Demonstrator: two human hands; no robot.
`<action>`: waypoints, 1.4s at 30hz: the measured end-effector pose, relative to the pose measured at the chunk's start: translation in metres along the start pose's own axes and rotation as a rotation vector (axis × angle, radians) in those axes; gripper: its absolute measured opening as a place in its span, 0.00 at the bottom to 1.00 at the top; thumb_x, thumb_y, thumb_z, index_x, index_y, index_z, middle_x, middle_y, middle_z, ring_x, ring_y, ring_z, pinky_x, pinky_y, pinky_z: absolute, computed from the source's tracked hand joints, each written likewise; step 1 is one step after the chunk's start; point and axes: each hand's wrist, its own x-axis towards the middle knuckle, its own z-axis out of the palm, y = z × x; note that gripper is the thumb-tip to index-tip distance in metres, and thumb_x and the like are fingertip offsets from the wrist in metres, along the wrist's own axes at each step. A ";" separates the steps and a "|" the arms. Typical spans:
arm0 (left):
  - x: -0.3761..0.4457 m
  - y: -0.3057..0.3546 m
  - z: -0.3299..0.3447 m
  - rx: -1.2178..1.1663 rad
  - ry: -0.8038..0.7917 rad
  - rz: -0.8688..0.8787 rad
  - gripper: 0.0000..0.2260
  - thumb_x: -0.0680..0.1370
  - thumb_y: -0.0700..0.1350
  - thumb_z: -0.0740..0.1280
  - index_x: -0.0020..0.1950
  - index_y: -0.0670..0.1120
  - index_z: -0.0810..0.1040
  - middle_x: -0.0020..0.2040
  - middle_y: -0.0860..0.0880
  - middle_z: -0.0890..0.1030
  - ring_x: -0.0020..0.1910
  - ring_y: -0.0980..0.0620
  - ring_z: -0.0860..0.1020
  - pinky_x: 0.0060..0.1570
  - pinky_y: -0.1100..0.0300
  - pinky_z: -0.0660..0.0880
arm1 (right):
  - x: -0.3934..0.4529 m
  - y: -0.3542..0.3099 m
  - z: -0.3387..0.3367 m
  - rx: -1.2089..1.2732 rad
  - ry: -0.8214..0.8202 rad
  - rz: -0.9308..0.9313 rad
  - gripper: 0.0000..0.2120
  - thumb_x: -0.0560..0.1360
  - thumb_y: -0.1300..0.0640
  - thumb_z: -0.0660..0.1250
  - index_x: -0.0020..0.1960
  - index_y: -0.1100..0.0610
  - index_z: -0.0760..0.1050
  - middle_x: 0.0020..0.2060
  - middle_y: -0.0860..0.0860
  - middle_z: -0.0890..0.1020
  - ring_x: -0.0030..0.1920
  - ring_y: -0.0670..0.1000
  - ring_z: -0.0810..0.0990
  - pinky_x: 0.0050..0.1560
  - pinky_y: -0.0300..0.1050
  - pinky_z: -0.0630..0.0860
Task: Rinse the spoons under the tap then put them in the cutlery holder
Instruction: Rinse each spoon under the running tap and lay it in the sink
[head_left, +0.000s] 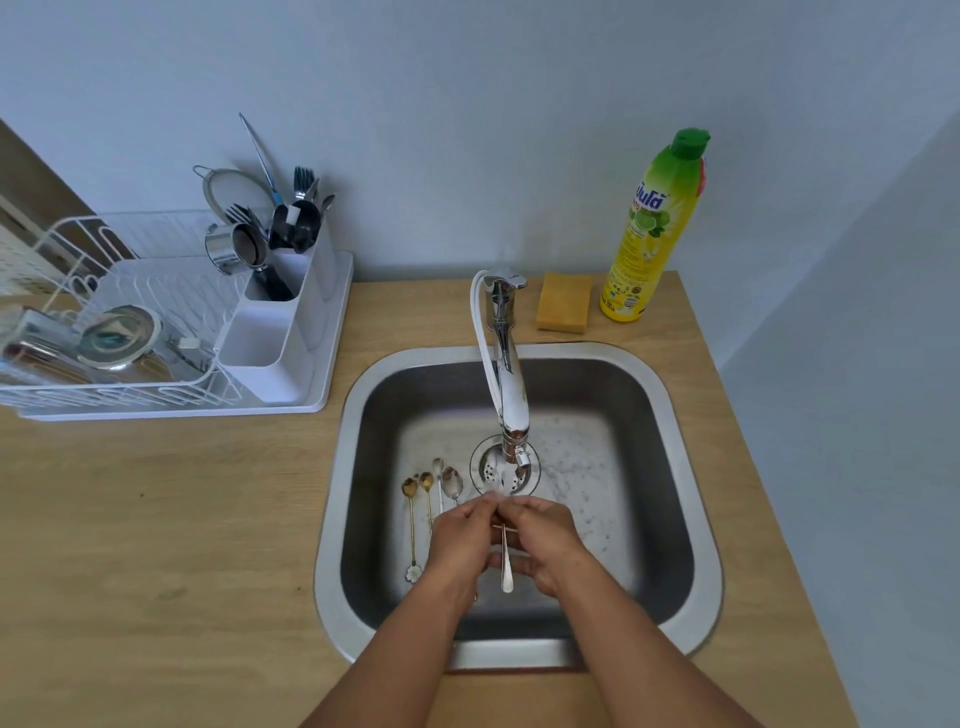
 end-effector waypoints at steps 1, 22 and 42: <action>-0.001 0.000 0.000 0.018 -0.003 0.016 0.10 0.84 0.48 0.66 0.56 0.49 0.87 0.43 0.48 0.90 0.40 0.52 0.88 0.38 0.59 0.83 | 0.002 0.000 0.001 0.014 0.023 -0.004 0.06 0.77 0.59 0.76 0.50 0.62 0.84 0.40 0.58 0.89 0.38 0.55 0.89 0.37 0.53 0.85; -0.015 -0.001 -0.006 0.281 0.076 0.169 0.12 0.82 0.48 0.70 0.39 0.55 0.87 0.39 0.56 0.89 0.40 0.53 0.84 0.52 0.49 0.82 | -0.001 0.011 0.006 0.015 0.081 -0.028 0.07 0.75 0.51 0.77 0.49 0.52 0.87 0.42 0.50 0.90 0.39 0.46 0.84 0.39 0.43 0.70; -0.017 -0.004 0.000 -0.070 -0.149 -0.155 0.12 0.82 0.52 0.69 0.48 0.46 0.87 0.37 0.51 0.86 0.37 0.52 0.80 0.40 0.54 0.84 | -0.004 -0.008 -0.017 0.009 0.032 -0.016 0.09 0.74 0.51 0.78 0.51 0.55 0.87 0.36 0.47 0.87 0.32 0.45 0.78 0.39 0.44 0.70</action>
